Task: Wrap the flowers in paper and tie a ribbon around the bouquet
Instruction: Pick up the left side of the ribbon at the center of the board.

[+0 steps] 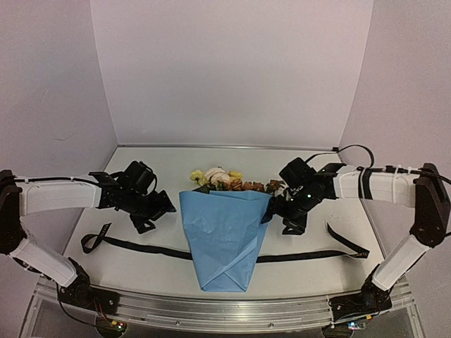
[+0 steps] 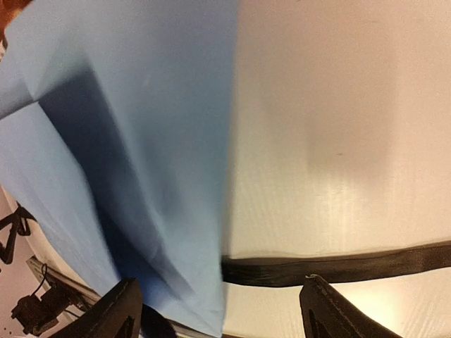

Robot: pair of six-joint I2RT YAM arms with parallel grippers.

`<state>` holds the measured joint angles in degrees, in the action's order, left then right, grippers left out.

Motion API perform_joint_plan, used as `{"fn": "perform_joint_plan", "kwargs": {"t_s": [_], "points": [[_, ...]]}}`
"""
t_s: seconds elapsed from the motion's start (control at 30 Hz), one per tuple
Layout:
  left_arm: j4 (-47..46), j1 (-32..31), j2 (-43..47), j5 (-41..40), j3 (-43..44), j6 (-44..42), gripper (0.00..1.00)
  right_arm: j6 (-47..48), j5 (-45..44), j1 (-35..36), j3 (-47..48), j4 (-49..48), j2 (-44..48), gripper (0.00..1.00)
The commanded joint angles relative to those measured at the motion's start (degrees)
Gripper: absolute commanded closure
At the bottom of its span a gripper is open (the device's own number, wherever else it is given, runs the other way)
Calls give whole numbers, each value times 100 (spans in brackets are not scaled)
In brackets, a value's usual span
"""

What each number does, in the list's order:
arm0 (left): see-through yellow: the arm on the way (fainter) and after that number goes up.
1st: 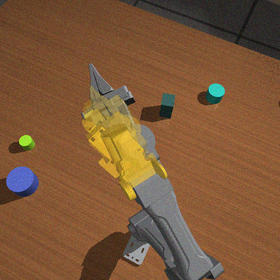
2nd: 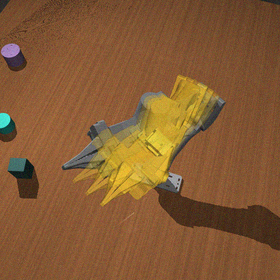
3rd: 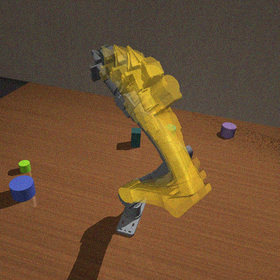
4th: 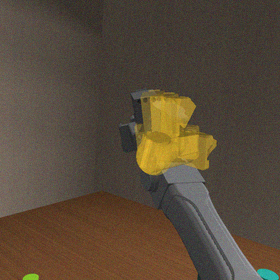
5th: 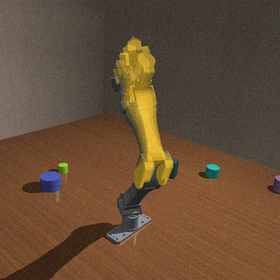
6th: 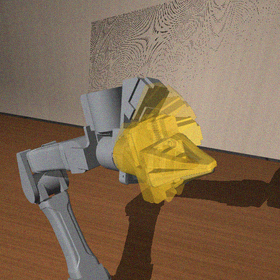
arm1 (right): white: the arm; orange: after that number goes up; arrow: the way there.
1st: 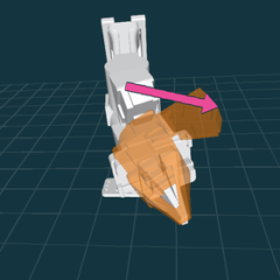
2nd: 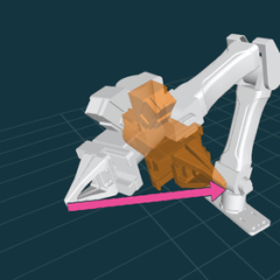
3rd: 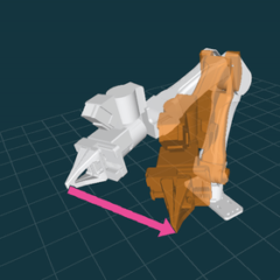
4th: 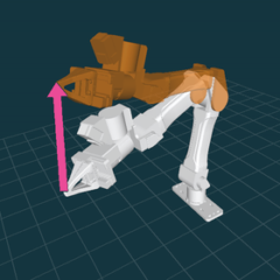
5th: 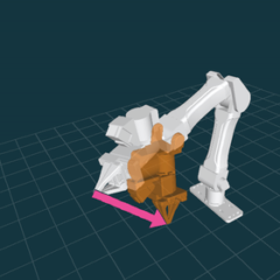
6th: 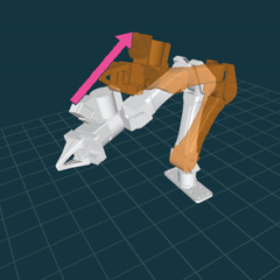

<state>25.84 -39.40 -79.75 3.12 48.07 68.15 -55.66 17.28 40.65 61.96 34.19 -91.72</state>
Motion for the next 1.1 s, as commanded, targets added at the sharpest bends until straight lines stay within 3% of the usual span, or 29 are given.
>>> {"fn": "perform_joint_plan", "kwargs": {"t_s": [0.0, 0.1, 0.23, 0.4, 0.57, 0.97, 1.07], "points": [[2166, 308, 618, -1633, 46, 1141, 9, 398, -567, -446, -619, 624, 759, 19], [2863, 531, 1008, -2077, -216, 1766, 8, 402, -669, -669, -1039, 676, 1210, 17], [3085, 1038, 1234, -2363, -477, 1821, 9, 342, -1032, -802, -1576, 768, 1843, 13], [2767, 2014, 1137, -2388, -710, 1233, 11, 167, -1401, -977, -2157, 801, 2476, 7], [2077, 2852, 954, -2241, -851, 607, 21, 83, -1542, -1138, -2481, 841, 2774, 7], [1215, 3314, 268, -1962, -1042, 400, 51, -420, -2402, -1385, -3158, 1075, 3564, 8], [1155, 3316, 194, -1871, -1128, 530, 54, -457, -2422, -1422, -3197, 1133, 3604, 9]]}}
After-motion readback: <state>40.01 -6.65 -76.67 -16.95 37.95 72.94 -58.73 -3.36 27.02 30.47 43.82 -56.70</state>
